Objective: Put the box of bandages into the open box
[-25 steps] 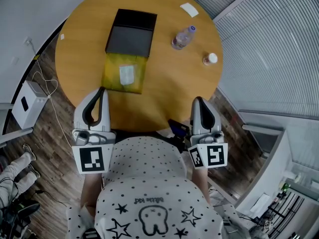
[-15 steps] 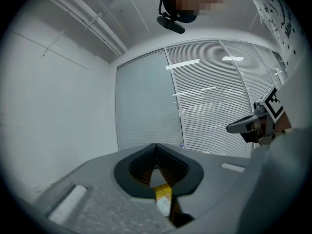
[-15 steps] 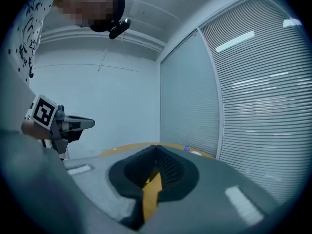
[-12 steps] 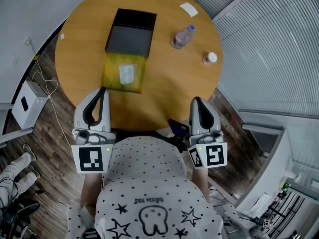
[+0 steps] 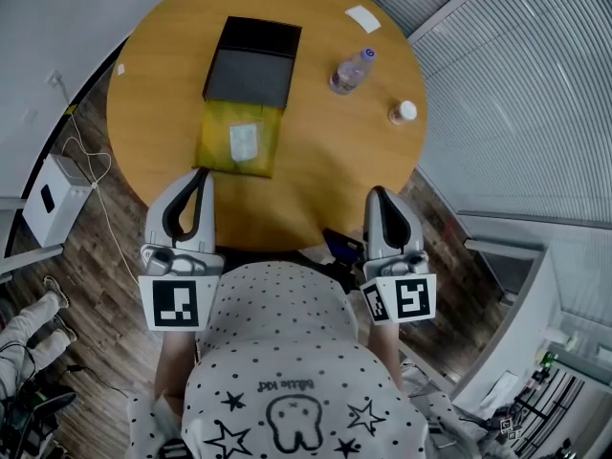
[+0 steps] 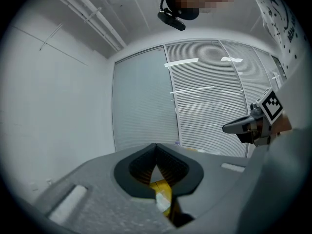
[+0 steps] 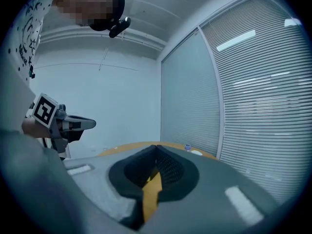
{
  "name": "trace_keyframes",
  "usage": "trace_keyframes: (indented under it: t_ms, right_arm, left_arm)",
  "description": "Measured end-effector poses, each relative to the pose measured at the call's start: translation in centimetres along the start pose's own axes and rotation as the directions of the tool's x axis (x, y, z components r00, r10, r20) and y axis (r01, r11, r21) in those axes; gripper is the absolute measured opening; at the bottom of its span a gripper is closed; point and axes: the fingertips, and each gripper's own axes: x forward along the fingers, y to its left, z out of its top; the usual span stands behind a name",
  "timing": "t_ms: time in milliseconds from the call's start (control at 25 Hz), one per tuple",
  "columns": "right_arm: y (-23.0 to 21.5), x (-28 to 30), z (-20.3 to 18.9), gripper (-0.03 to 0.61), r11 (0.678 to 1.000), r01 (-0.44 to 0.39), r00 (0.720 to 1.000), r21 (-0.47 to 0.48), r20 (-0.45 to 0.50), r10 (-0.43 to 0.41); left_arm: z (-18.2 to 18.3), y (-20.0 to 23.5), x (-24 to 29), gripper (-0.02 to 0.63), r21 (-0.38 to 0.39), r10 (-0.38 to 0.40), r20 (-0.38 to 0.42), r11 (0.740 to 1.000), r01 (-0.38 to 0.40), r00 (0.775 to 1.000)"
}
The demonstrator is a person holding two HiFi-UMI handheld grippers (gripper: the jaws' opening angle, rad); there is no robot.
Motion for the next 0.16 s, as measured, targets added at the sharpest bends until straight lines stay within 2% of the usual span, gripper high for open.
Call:
trace_keyframes:
  t_ms: [160]
  right_arm:
    - [0.09, 0.18, 0.02, 0.005, 1.000, -0.002, 1.000, 0.001, -0.002, 0.002]
  left_arm:
    - [-0.27, -0.01, 0.07, 0.011, 0.005, -0.011, -0.018, 1.000, 0.011, 1.000]
